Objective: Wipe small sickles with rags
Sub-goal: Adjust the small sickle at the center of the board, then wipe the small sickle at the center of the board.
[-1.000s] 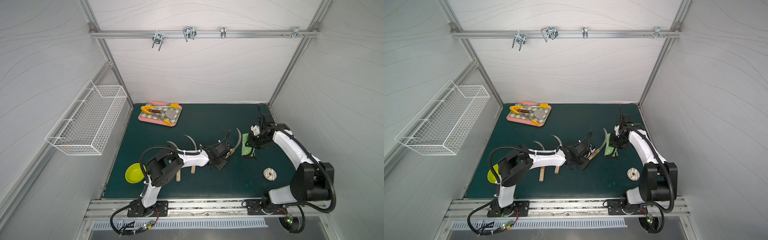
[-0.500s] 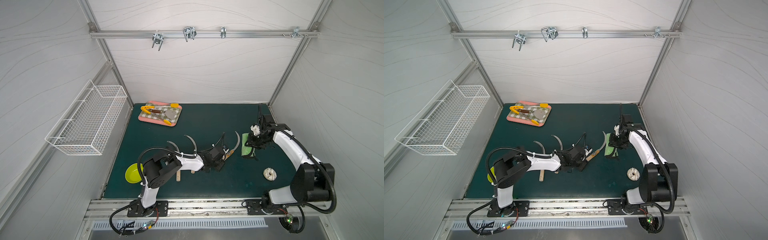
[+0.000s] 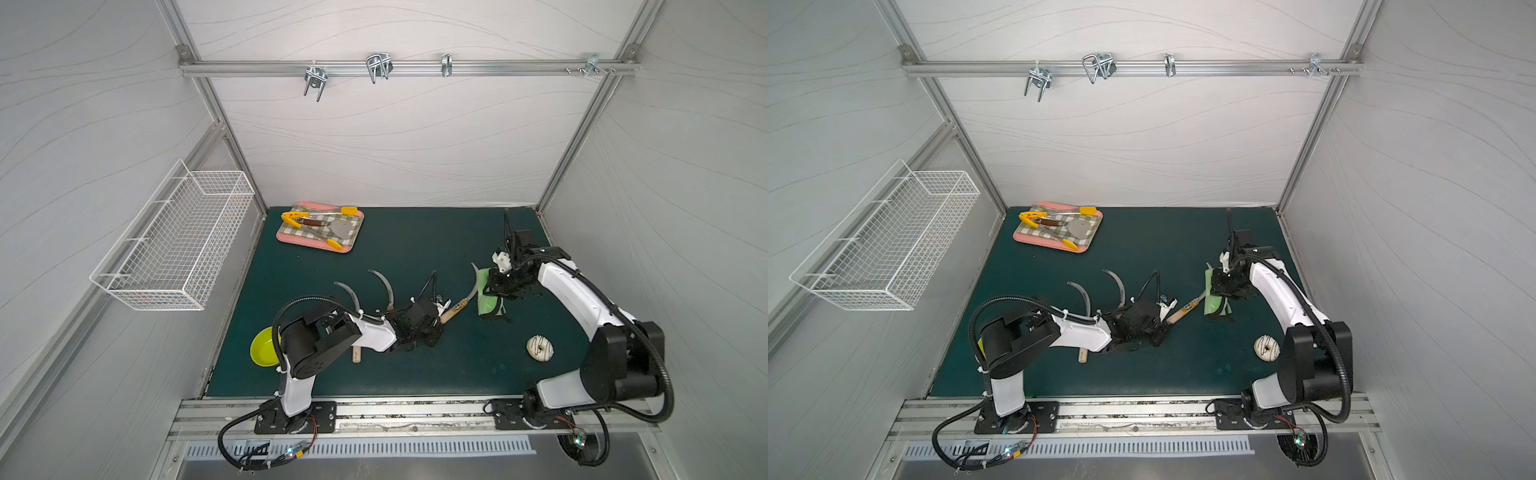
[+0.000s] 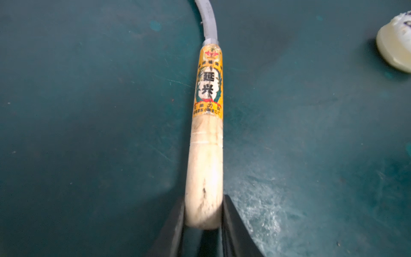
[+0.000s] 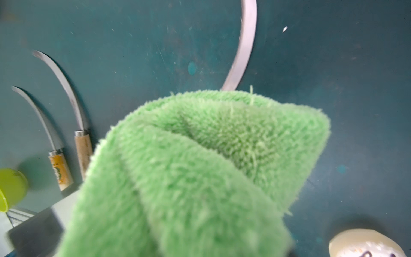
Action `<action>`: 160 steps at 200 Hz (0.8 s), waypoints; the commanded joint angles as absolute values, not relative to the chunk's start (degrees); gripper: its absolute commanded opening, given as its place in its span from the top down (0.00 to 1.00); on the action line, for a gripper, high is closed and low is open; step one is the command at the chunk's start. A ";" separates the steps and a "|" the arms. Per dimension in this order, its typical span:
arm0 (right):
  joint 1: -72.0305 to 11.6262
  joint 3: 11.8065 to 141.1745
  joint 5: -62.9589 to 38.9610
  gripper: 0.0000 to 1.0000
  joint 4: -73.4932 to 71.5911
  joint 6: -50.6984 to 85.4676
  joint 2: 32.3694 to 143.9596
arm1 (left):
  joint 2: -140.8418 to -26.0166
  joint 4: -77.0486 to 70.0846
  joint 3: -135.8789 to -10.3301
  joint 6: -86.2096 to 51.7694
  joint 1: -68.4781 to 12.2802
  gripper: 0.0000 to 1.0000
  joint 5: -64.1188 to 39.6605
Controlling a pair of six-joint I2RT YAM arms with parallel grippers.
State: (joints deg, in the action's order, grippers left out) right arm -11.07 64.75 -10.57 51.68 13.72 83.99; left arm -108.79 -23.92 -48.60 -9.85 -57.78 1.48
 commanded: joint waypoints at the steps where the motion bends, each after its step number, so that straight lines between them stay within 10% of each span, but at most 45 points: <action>1: -12.28 66.04 -9.76 0.71 50.83 14.11 86.93 | -109.14 -26.46 -47.97 -10.39 -57.57 0.87 0.11; 22: -13.18 67.59 -10.10 0.73 50.10 13.78 90.08 | -109.72 -27.31 -47.73 -10.55 -57.57 1.00 0.08; 160: -18.75 71.83 -12.91 0.82 48.97 11.75 107.81 | -111.90 -34.02 -46.46 -10.38 -57.66 1.00 0.60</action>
State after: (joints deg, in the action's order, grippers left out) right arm -16.21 73.12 -11.53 48.25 12.10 106.45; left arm -110.00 -30.98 -46.46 -10.28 -57.74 0.51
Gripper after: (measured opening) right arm 0.189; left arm 0.230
